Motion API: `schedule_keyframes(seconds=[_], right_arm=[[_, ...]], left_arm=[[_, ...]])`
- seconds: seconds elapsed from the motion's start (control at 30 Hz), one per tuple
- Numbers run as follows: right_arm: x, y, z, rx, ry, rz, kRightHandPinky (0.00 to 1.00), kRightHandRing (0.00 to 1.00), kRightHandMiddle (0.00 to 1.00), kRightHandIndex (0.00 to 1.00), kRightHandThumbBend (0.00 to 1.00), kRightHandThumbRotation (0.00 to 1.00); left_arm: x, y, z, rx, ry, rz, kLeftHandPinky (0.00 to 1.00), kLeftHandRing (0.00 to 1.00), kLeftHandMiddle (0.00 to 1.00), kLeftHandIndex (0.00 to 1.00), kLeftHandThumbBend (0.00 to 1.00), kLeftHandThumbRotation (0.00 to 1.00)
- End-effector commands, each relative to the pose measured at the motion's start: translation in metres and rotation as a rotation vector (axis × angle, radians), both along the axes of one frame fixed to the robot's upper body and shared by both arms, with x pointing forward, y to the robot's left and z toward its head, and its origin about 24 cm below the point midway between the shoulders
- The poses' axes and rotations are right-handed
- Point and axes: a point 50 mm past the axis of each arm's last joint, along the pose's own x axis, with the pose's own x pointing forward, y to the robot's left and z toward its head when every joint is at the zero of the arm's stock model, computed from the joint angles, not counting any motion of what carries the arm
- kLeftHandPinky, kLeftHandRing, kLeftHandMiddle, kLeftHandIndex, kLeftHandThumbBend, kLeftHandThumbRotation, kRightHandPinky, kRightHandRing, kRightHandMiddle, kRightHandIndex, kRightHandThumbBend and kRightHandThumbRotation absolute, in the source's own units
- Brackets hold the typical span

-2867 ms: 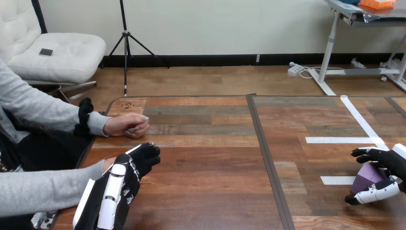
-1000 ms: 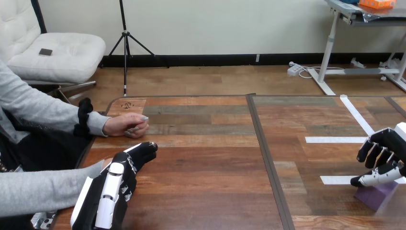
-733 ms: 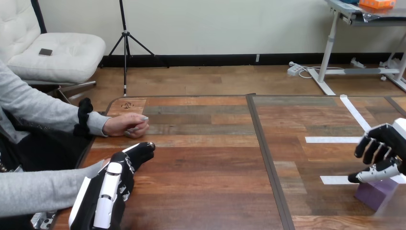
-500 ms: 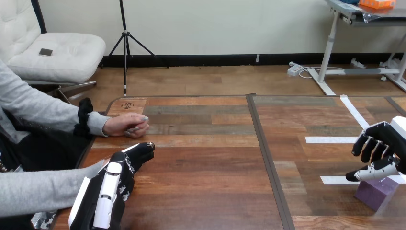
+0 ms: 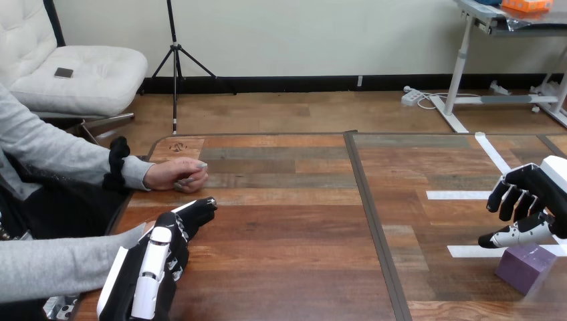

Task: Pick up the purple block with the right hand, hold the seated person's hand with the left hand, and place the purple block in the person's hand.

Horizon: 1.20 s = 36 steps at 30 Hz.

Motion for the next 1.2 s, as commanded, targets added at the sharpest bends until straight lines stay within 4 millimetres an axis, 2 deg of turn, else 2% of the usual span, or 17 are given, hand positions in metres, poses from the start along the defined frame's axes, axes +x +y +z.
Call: schedule_keyframes(seconds=[0.0,0.57,0.97,1.17], right_arm=[[0.0203,0.0080,0.0346,0.003,-0.126,0.046,0.34,0.38,0.43,0.43,0.90,0.00],[0.0215,0.0083,0.0332,0.021,-0.111,0.029,0.35,0.39,0.44,0.44,0.88,0.00],[0.0222,0.0067,0.0343,0.014,-0.063,0.011,0.43,0.46,0.49,0.50,0.99,0.00],[0.0218,0.0065,0.0378,0.011,-0.049,0.034,0.45,0.48,0.51,0.52,1.00,0.00]], left_arm=[[0.0153,-0.0039,0.0209,-0.012,-0.115,-0.012,0.99,0.89,0.86,0.72,0.24,1.00],[0.0157,-0.0044,0.0212,-0.012,-0.119,-0.005,1.00,0.90,0.86,0.71,0.25,1.00],[0.0156,-0.0051,0.0211,-0.017,-0.115,0.001,1.00,0.89,0.85,0.69,0.25,1.00],[0.0157,-0.0049,0.0216,-0.006,-0.114,-0.001,1.00,0.89,0.85,0.69,0.24,1.00]])
